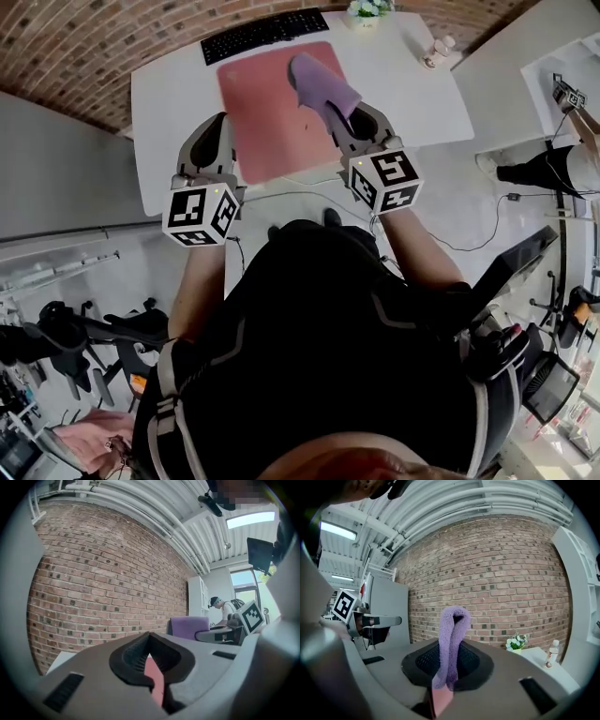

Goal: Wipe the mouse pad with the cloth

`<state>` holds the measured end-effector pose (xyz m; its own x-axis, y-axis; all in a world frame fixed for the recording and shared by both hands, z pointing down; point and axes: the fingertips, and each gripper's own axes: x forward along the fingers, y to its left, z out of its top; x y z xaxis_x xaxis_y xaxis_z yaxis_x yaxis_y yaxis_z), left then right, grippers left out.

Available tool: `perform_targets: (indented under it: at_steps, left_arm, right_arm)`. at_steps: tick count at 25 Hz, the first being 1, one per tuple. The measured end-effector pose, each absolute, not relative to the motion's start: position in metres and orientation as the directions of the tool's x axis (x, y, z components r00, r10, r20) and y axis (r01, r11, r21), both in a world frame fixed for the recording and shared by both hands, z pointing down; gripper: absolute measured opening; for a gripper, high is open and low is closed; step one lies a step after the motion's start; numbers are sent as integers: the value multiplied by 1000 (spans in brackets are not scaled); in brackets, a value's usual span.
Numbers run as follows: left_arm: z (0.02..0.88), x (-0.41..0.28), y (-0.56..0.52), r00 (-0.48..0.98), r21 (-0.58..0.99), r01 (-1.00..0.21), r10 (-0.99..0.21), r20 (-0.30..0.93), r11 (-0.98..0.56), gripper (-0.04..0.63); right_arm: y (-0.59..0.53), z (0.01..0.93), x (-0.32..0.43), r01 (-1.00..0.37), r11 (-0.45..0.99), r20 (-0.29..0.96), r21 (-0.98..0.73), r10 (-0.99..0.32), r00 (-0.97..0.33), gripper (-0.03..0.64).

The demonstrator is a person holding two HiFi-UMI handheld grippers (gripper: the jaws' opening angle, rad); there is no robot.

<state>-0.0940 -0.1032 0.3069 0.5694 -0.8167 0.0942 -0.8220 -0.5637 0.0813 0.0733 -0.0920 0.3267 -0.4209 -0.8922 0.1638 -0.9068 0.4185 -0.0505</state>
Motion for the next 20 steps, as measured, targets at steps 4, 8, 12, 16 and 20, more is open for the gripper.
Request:
perform_targets:
  at_steps: [4,8,12,16,20]
  left_arm:
    - [300,-79,-100,575,69,-818,-814,83,-571,3]
    - [298,-80,-107,514,45,-858,-855,76,-512,3]
    - [289,-76,-109,472,-29,-880,-880,45,-473,3]
    - [289,-72,-111,474,-24,-879,-879,44,-475,3]
    - [294,-71,-116,472,-10,-881,-880,54,-473,3]
  right_arm:
    - [-94,329,85,-905,423,171,-47,-889,-425,58]
    - [-97,327,95,-901,433,171,-34,-885,-433,58]
    - [-99,325,97,-891,454,163,-19,-878,-451,58]
    - [-102,326,97,-887,461,163,-37,-873,-460,58]
    - [-107,330,101,-890,455,171,-30,-875,-453,58]
